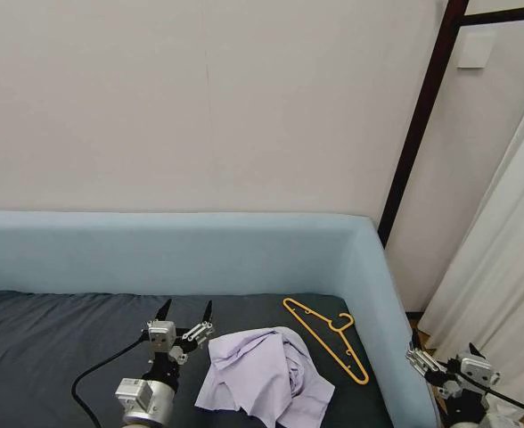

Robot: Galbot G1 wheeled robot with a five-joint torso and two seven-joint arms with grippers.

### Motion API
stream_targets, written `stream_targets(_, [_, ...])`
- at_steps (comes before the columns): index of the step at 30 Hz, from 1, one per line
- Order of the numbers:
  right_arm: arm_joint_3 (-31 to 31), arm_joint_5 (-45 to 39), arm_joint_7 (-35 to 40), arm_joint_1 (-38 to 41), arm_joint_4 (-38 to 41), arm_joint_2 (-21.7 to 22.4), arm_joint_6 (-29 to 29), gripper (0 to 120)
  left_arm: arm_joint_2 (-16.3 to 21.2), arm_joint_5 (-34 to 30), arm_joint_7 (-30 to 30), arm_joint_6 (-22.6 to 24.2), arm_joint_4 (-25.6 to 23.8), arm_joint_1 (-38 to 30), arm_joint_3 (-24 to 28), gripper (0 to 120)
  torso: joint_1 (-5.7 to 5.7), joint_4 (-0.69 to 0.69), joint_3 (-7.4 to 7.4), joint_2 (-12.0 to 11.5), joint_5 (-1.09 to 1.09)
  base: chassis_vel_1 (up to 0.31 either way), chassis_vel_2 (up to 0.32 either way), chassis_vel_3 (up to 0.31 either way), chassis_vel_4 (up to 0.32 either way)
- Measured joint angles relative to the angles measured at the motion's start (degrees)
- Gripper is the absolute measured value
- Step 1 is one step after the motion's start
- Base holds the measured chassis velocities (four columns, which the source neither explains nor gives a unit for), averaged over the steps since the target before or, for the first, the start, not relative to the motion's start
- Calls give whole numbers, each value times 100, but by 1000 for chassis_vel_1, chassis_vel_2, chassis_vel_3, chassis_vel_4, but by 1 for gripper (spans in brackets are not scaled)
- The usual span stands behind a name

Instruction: Pick up the clothes from the sofa and hang them on the clothes hanger.

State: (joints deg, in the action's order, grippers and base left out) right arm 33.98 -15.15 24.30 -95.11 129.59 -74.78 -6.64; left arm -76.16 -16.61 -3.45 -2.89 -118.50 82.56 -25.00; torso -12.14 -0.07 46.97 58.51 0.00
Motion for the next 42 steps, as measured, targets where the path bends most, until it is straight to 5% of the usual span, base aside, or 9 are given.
stream_targets(13, [-162,231,-40,-5,-171,-123,576,100,25,-158,183,-427,163,-1,-14,100,0,0,0,0,-1,0,0,0,0])
stream_targets(21, [-222,284,-107,14,-275,-172,643,100,206,-627,956,-688,395,-82,9,100,0,0,0,0,-1,0,0,0,0])
stream_targets(27, [-294,-387,-252,179,-491,58,750,100,226,-474,919,-793,430,-60,-141,100,0,0,0,0,0,0,0,0,0])
stream_targets(35, [-772,-1920,79,683,-239,620,-171,100,160,-325,426,-665,534,130,-513,100,0,0,0,0,0,0,0,0,0])
stream_targets(37, [-993,-2995,354,895,17,823,-816,100,147,-329,274,-592,582,188,-662,100,0,1,0,0,-2,0,0,0,0])
stream_targets(42, [-1378,-4137,551,1318,-16,1008,-1768,100,123,-390,166,-512,662,252,-900,100,0,0,0,0,-1,0,0,0,0])
